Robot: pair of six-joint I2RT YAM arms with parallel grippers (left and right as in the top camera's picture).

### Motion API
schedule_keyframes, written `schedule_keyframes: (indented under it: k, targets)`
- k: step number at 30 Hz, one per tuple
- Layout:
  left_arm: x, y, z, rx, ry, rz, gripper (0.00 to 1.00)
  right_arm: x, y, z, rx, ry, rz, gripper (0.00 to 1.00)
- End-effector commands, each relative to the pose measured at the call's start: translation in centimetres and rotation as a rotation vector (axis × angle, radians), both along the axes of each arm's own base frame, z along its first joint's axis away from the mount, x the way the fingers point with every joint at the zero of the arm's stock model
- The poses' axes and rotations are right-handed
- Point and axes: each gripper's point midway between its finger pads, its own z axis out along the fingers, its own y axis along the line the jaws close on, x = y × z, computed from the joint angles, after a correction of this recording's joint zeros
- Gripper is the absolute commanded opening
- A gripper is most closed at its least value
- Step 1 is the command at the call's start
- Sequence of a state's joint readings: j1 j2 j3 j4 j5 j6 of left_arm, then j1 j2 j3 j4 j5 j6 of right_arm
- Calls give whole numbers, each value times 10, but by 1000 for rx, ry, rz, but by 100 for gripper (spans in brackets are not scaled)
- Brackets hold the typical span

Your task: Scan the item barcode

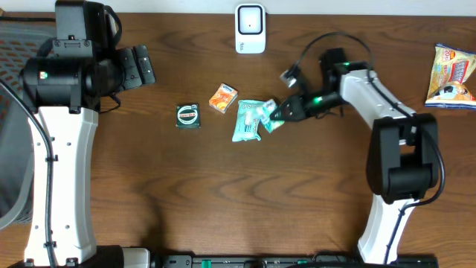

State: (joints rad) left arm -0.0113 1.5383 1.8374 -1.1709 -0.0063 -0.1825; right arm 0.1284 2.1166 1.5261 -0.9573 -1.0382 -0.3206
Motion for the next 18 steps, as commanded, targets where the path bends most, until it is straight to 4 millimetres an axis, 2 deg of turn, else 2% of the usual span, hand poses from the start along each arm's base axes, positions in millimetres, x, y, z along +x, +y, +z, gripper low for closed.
schedule_keyframes:
  k: [1, 3, 10, 18]
  targets:
    - [0, 1, -2, 6, 9, 0, 98, 15, -3, 67, 404, 17, -53, 1]
    - [0, 1, -2, 6, 9, 0, 98, 20, -10, 86, 517, -5, -63, 1]
    - [0, 1, -2, 6, 9, 0, 98, 32, -18, 89, 522, 29, -92, 1]
    - [0, 1, -2, 6, 9, 0, 98, 46, -5, 96, 520, 74, -76, 1]
